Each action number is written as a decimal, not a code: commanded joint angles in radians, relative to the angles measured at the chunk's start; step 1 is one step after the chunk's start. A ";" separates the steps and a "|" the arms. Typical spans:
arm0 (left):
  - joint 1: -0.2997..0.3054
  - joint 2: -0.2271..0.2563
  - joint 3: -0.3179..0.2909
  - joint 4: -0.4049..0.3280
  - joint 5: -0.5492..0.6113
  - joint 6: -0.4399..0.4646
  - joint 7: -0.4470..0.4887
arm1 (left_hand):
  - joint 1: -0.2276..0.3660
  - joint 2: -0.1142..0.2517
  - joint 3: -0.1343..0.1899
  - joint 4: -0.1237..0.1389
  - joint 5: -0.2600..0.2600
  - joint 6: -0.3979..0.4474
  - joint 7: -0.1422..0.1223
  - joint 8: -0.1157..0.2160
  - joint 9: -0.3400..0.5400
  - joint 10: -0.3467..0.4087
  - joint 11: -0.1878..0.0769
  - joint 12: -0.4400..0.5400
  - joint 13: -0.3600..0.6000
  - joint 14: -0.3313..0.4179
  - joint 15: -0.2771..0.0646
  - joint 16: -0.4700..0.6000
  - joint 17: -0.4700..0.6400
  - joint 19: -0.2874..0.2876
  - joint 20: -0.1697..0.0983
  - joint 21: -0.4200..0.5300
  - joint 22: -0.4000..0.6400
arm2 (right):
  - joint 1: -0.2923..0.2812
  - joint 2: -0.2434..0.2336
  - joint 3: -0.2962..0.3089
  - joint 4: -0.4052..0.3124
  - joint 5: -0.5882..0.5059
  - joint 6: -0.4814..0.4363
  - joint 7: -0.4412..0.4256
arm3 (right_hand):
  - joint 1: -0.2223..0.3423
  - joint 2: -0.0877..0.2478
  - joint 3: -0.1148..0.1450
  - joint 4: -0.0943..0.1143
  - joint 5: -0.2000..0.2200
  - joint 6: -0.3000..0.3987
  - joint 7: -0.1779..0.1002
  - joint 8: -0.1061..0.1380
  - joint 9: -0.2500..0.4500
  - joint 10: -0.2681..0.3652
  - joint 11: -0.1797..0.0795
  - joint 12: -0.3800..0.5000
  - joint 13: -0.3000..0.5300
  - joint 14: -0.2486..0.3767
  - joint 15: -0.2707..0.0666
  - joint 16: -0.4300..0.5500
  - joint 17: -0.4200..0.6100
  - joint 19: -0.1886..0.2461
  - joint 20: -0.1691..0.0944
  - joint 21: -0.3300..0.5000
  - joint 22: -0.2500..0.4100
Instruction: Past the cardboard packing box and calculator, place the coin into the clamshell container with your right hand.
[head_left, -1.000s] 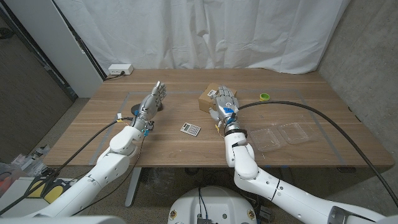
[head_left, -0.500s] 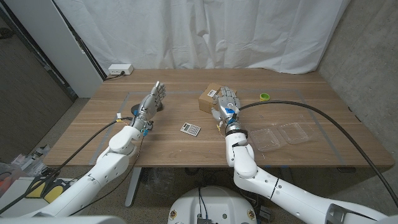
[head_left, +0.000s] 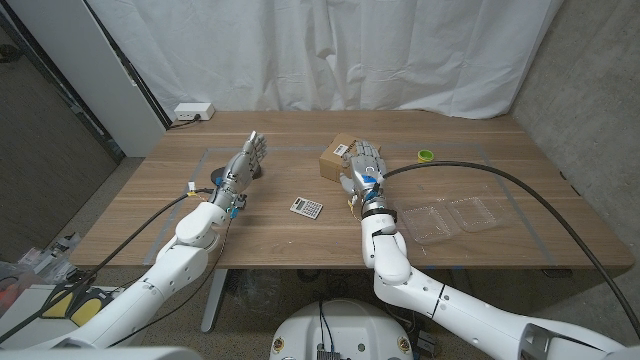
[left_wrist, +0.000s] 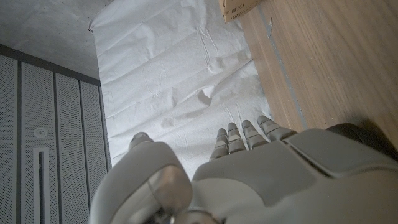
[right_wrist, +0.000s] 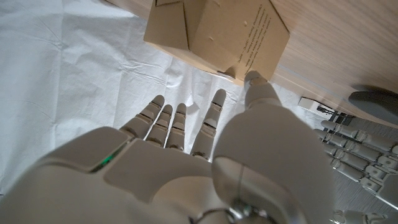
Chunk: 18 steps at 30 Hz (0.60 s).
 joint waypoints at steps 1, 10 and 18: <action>-0.005 -0.007 0.002 0.019 -0.006 -0.010 -0.009 | 0.011 0.004 -0.007 0.005 -0.004 0.007 0.006 0.001 0.005 0.006 0.002 -0.001 0.005 -0.007 0.007 -0.001 0.004 -0.005 -0.014 0.002 0.005 | 0.010 0.011 -0.004 0.038 0.041 0.015 -0.089 | -0.012 -0.002 -0.008 -0.001 0.006 0.024 -0.003 0.013 0.008 0.018 -0.002 0.008 0.004 0.017 0.000 0.007 0.005 0.017 0.003 0.006 0.005; -0.010 -0.012 0.005 0.027 -0.007 -0.010 -0.012 | 0.012 0.005 -0.009 0.005 -0.005 0.007 0.004 0.001 0.005 0.005 0.002 -0.001 0.005 -0.007 0.008 0.000 0.004 -0.005 -0.014 0.001 0.005 | 0.023 0.018 -0.015 0.056 0.062 0.022 -0.118 | -0.014 -0.003 -0.011 0.000 0.006 0.037 -0.003 0.023 0.015 0.030 0.000 0.010 0.004 0.028 0.002 0.007 0.005 0.025 0.006 0.008 0.006; -0.013 -0.017 0.006 0.037 -0.009 -0.015 -0.016 | 0.013 0.006 -0.010 0.005 -0.007 0.007 0.004 0.000 0.005 0.005 0.002 -0.001 0.005 -0.007 0.007 -0.001 0.004 -0.005 -0.014 0.002 0.005 | 0.035 0.024 -0.026 0.079 0.076 0.029 -0.141 | -0.014 -0.004 -0.014 0.000 0.006 0.040 -0.004 0.028 0.021 0.034 0.000 0.009 0.005 0.032 0.002 0.004 0.006 0.029 0.006 0.008 0.006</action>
